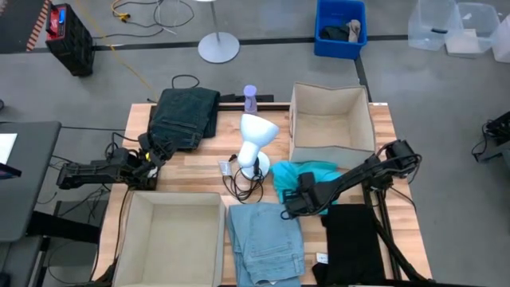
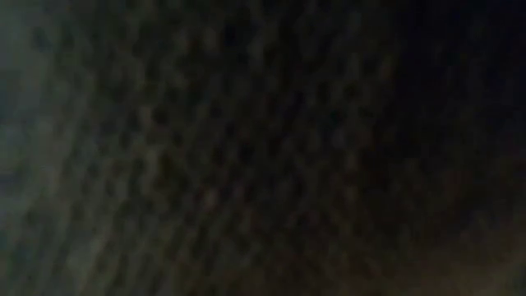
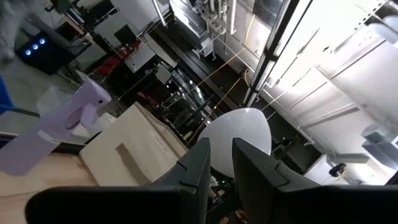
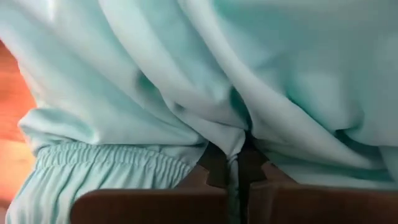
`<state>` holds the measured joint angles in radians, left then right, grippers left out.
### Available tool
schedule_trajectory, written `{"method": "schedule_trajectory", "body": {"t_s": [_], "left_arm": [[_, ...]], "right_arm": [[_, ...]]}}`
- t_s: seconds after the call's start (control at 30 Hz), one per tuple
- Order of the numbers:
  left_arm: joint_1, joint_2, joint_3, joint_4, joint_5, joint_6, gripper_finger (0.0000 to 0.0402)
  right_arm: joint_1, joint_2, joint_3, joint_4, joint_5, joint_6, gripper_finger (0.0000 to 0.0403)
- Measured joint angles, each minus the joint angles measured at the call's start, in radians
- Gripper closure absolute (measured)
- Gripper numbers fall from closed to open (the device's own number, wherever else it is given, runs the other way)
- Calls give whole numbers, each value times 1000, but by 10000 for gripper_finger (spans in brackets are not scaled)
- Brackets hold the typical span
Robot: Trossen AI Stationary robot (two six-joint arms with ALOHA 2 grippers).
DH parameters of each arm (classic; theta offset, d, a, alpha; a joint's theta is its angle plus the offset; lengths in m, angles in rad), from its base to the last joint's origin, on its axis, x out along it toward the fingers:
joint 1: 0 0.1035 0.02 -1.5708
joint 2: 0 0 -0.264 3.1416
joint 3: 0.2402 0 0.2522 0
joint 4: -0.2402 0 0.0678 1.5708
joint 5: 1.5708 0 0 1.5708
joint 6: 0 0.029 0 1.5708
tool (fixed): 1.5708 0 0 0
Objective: Sort clothes
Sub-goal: Put the light blue shorts into the top laundry organizer
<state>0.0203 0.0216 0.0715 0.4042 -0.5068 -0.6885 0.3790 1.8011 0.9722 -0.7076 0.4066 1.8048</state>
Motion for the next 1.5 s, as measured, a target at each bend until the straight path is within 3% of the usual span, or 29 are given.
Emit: {"method": "schedule_trajectory", "body": {"t_s": [0.37,0.67,0.97,1.27,1.5], "left_arm": [[0,0,0,-3,0,-16,336],[0,0,0,-3,0,-30,336],[0,0,0,-3,0,-34,336],[0,0,0,-3,0,-34,336],[0,0,0,-3,0,-34,336]], "right_arm": [[58,6,108,-155,-11,5,396],[120,4,213,-310,73,4,397],[180,2,383,-577,158,-10,397],[258,-2,622,-674,327,-192,397],[281,-60,756,-724,354,-392,397]]}}
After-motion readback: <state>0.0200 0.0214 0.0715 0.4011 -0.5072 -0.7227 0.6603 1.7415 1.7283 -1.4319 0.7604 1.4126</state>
